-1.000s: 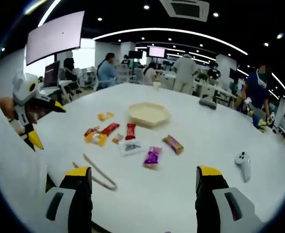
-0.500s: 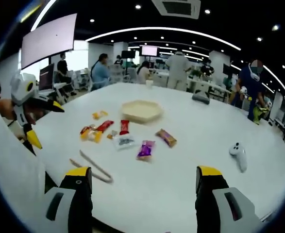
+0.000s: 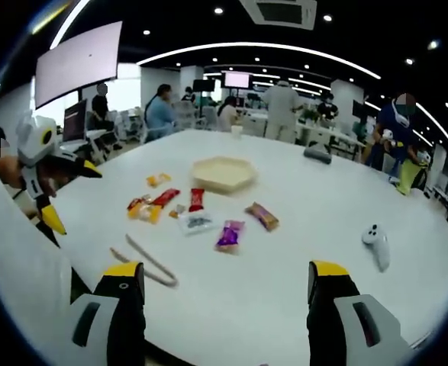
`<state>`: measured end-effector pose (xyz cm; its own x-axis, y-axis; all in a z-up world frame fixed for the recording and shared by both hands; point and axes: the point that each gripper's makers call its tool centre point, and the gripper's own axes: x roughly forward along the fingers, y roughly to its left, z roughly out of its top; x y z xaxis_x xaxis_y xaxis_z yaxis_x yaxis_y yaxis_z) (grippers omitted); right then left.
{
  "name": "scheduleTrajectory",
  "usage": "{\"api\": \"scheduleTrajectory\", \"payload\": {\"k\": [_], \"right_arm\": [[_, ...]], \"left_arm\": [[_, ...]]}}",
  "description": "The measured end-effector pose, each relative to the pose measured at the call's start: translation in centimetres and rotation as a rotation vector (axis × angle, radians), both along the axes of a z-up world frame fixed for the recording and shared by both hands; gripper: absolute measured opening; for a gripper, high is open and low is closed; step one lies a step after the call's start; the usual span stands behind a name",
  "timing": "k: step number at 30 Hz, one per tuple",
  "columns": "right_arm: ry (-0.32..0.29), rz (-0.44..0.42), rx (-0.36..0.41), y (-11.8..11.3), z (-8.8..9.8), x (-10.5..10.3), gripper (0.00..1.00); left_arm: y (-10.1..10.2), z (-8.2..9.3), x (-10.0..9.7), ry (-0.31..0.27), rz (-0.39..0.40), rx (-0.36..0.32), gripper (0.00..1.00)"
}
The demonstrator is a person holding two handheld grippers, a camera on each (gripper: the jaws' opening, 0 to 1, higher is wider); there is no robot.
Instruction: Place the target food into the container with the food tongs after gripping and lifting it, then release it inside without dropping or visibly crushing the food.
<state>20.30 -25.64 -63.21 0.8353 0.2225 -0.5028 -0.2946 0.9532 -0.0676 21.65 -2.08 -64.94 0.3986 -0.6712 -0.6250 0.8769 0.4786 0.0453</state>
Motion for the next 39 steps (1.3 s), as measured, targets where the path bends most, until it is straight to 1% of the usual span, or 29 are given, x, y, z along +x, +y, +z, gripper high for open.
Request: {"api": "scheduleTrajectory", "payload": {"k": [2,4,5,7,15,18,20,23,24,30,34,37,39], "right_arm": [[0.002,0.002,0.001,0.0,-0.1,-0.1,0.89],[0.007,0.0,0.005,-0.1,-0.3,-0.2,0.89],[0.01,-0.001,0.007,-0.2,-0.4,-0.2,0.89],[0.012,-0.005,0.007,-0.4,-0.6,-0.3,0.89],[0.011,-0.024,0.016,-0.9,-0.6,-0.3,0.89],[0.013,-0.028,0.014,-1.1,-0.7,-0.5,0.89],[0.014,-0.031,0.016,-1.2,-0.7,-0.5,0.89],[0.017,-0.036,0.018,-1.5,-0.8,-0.8,0.89],[0.018,-0.037,0.019,-1.5,-0.8,-0.9,0.89],[0.027,-0.046,0.019,-1.9,-1.2,-1.2,0.89],[0.033,-0.043,0.011,-2.0,-1.3,-1.2,0.89],[0.02,-0.056,0.018,-2.2,-1.0,-1.1,0.89],[0.014,-0.062,0.023,-2.3,-0.9,-1.1,0.89]], "left_arm": [[0.0,0.0,-0.1,0.003,-0.002,0.002,0.93],[-0.2,-0.3,-0.4,0.017,-0.015,0.013,0.88],[-0.3,-0.4,-0.5,0.026,-0.02,0.024,0.88],[-0.3,-0.4,-0.5,0.021,-0.021,0.029,0.89],[-1.4,-0.6,-0.5,0.032,-0.047,0.033,0.9],[-1.7,-0.7,-0.5,0.037,-0.052,0.031,0.9],[-1.8,-0.9,-0.6,0.039,-0.057,0.035,0.88],[-1.9,-1.7,-0.9,0.042,-0.085,0.085,0.84],[-1.9,-1.8,-1.0,0.043,-0.089,0.091,0.84],[-2.4,-1.7,-1.2,0.054,-0.091,0.07,0.86],[-2.4,-1.9,-1.2,0.052,-0.092,0.078,0.86],[-2.5,-2.0,-1.5,0.057,-0.095,0.076,0.87],[-2.5,-2.2,-1.7,0.058,-0.111,0.091,0.86]]}}
